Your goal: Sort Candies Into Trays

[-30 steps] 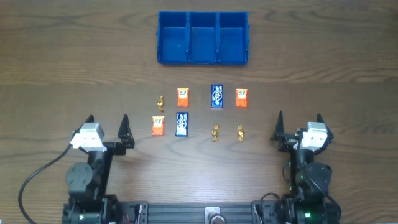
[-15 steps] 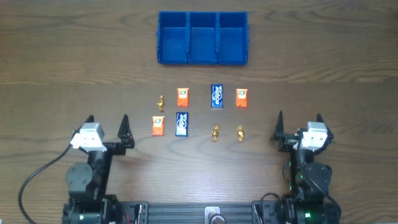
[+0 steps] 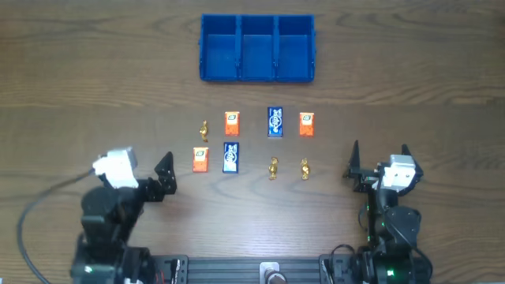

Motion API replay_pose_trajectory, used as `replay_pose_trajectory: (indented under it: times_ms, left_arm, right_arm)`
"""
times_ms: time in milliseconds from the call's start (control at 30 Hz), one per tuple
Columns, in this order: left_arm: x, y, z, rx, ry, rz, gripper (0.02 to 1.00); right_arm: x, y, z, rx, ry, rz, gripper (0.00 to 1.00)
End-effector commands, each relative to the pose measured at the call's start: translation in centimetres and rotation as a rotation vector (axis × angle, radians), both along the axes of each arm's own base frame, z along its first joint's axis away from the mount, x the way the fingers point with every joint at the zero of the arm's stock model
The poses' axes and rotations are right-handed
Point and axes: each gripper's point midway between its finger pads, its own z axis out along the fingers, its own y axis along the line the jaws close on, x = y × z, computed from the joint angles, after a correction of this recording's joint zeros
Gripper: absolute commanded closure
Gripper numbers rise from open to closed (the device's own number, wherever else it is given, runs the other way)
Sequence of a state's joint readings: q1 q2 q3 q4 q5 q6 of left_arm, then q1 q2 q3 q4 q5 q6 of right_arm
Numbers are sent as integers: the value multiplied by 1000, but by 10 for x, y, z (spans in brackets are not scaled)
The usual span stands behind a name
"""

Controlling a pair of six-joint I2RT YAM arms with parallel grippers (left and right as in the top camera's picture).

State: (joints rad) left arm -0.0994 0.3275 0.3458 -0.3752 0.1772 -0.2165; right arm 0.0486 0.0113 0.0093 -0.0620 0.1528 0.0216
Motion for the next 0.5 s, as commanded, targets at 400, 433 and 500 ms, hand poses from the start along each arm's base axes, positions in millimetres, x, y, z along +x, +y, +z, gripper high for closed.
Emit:
replay_pose_trajectory:
  times_ms: [400, 433, 500]
  left_arm:
    - [35, -69, -126, 259, 843, 4, 23]
    - [36, -71, -134, 263, 863, 10, 25]
    - [37, -71, -143, 279, 892, 12, 38]
  right_arm:
    - [0, -1, 0, 8, -2, -6, 3]
    - [0, -1, 0, 7, -2, -6, 3]
    - [0, -1, 0, 8, -2, -6, 3]
